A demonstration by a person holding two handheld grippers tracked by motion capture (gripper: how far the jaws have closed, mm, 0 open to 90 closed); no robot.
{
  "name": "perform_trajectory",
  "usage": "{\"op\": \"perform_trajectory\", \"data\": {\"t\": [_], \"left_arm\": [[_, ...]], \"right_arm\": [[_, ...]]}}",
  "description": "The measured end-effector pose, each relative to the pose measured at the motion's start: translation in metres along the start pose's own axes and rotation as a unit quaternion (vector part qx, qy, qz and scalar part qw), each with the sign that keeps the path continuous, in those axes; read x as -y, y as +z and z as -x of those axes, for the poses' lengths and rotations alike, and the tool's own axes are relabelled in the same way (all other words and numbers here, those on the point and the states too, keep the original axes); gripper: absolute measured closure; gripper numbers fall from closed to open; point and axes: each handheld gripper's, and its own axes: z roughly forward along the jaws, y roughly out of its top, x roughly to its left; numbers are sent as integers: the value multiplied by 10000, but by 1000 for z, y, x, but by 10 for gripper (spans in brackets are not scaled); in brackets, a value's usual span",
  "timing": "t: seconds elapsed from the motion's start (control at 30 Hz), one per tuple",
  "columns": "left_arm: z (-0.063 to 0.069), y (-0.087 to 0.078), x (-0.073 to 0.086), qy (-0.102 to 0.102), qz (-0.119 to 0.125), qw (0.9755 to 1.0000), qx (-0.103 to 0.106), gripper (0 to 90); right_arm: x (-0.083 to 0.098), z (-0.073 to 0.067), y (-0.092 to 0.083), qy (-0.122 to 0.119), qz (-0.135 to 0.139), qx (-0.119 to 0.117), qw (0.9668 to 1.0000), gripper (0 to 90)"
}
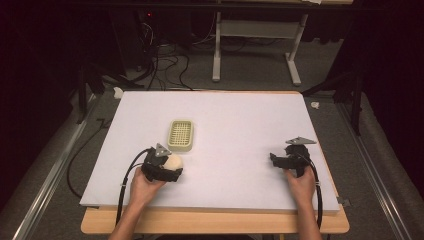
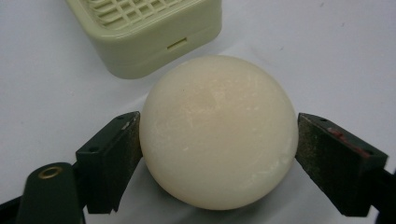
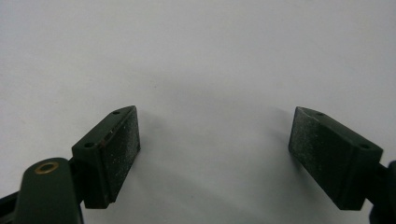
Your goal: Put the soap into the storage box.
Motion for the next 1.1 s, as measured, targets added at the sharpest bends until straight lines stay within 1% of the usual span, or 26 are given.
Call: {"op": "perform_trajectory", "data": {"t": [0.33,0.4,0.67,1.1], "left_arm": [[0,3,0,43,-66,10000,-28,223],[0,3,0,82,-70,9999,-70,237],[1,3,1,106,-49,9999,-95,240],[2,3,3,131,47,9999,-55,243]], "right_arm": [[0,0,0,1,-1,2,10000,169],[0,0,0,0,-1,1,10000,169],[0,0,0,1,-1,1,10000,169],[0,0,0,1,0,0,10000,169]]}}
